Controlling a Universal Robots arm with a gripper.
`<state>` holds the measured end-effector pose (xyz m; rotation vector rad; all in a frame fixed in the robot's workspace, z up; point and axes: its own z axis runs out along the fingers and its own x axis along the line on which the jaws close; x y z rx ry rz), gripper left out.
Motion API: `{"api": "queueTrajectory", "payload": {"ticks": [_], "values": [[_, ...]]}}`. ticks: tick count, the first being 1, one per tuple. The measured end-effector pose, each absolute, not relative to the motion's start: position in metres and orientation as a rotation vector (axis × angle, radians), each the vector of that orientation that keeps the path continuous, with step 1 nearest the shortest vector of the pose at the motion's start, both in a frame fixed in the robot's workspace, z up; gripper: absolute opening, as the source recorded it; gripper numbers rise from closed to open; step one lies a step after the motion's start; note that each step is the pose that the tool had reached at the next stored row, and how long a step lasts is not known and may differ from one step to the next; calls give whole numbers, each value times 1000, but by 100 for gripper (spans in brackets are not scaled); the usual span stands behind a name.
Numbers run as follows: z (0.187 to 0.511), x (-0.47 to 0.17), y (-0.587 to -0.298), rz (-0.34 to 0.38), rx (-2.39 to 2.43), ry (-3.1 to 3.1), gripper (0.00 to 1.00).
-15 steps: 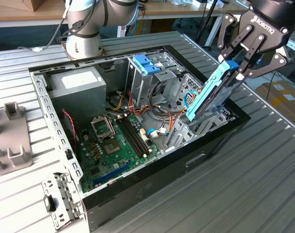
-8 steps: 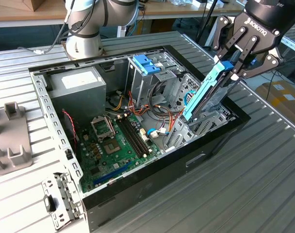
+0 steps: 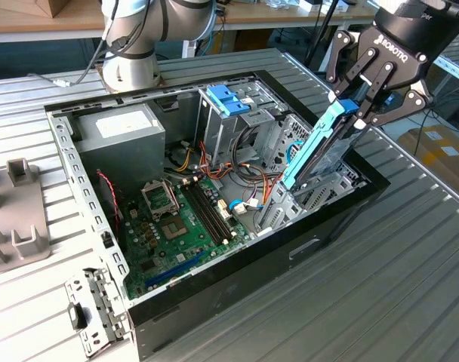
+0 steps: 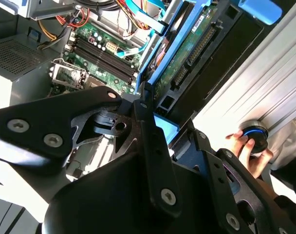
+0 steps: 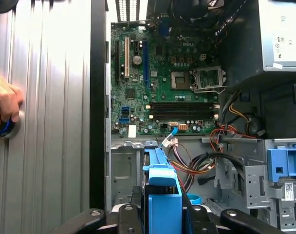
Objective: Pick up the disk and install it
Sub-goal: 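Insert the disk into the insertion slot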
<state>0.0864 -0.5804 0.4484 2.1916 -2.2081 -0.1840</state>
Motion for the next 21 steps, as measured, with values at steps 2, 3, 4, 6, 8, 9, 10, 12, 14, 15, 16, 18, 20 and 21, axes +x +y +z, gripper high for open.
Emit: {"api": "queueTrajectory", "payload": {"ticks": [2,3,4,6,8,9,10,12,14,15,16,18,20,21], "values": [[446,86,-580,-184,2192,-2208,37],[446,86,-581,-184,2192,-2208,37],[445,86,-581,-184,2195,-2205,37],[444,86,-581,-184,2199,-2200,37],[442,86,-581,-184,2200,-2199,37],[441,86,-581,-184,2200,-2199,37],[440,86,-581,-184,2200,-2199,37],[438,86,-581,-184,2200,-2199,37],[437,86,-581,-184,2200,-2199,37],[436,86,-581,-184,2200,-2199,37],[435,86,-581,-184,2200,-2199,37],[433,86,-581,-184,2200,-2199,37],[431,86,-581,-184,2200,-2199,37],[431,86,-581,-184,2200,-2199,37]]}}
